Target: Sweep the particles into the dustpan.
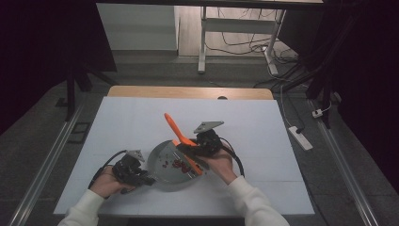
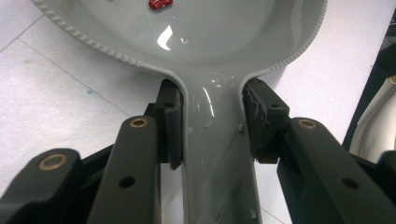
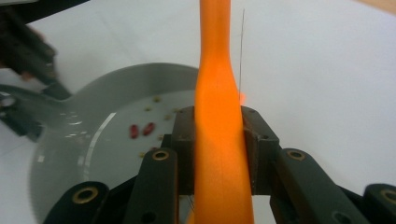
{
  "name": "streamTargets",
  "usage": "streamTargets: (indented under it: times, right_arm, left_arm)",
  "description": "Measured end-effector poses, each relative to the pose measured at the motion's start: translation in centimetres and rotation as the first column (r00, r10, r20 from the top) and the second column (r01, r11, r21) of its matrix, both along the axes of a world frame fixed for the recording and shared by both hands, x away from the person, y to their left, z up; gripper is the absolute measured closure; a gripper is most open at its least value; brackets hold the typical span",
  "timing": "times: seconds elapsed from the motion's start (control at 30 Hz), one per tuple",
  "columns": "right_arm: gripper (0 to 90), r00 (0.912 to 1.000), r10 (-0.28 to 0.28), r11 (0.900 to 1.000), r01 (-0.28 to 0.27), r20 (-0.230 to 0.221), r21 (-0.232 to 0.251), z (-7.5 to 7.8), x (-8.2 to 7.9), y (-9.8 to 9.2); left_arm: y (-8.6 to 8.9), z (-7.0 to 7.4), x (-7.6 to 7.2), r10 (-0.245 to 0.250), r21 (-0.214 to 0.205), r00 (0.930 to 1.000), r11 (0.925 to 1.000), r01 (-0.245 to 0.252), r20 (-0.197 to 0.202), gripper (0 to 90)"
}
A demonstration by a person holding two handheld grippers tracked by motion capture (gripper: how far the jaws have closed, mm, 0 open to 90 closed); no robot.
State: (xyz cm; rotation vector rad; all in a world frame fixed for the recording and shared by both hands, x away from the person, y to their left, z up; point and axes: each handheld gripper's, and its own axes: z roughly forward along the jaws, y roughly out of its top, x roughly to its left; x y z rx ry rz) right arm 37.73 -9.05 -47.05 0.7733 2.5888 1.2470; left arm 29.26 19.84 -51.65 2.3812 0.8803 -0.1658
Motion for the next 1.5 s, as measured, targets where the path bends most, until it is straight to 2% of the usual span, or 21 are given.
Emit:
streamTargets:
  times: [0.2,0.4,0.53,0.73,0.87,0.97,1.27,1.5]
  right_arm:
    - [70.0,0.9967,-0.075,0.9971,0.075,0.028,0.000,0.7,0.4,-2.3]
    - [70.0,0.9921,-0.117,0.9921,0.119,0.044,-0.040,0.4,0.1,-3.9]
    - [70.0,0.9892,-0.142,0.9878,0.144,0.038,-0.060,-0.1,-0.3,-4.8]
    - [70.0,0.9852,-0.170,0.9830,0.171,0.024,-0.068,-0.6,-0.7,-5.7]
    - [70.0,0.9838,-0.177,0.9819,0.179,0.030,-0.063,-0.5,-1.1,-5.7]
    - [70.0,0.9835,-0.176,0.9807,0.179,0.040,-0.079,-0.6,-1.4,-5.7]
    - [70.0,0.9838,-0.178,0.9790,0.179,0.025,-0.097,-1.3,-1.5,-5.3]
    - [70.0,0.9881,-0.153,0.9839,0.154,0.017,-0.092,-1.5,-2.1,-4.4]
  left_arm:
    - [0.2,0.0,-0.1,-0.001,-0.008,1.0000,1.0000,0.001,0.000,62.0]
    - [0.5,0.0,-0.3,-0.005,-0.015,1.0000,0.9999,0.005,0.000,61.9]
    - [0.6,0.1,-0.4,-0.011,-0.017,0.9999,0.9998,0.011,-0.002,62.0]
    - [0.3,0.3,-0.9,-0.054,-0.020,0.9985,0.9983,0.054,0.002,61.9]
    - [0.2,0.3,-1.0,-0.062,-0.025,0.9981,0.9977,0.062,0.002,61.9]
    - [0.1,0.4,-1.1,-0.061,-0.026,0.9981,0.9978,0.061,0.004,61.9]
    - [-0.4,0.4,-1.3,-0.079,-0.017,0.9969,0.9968,0.079,-0.001,61.9]
    - [-0.8,0.4,-1.5,-0.079,-0.014,0.9968,0.9967,0.079,-0.003,61.9]
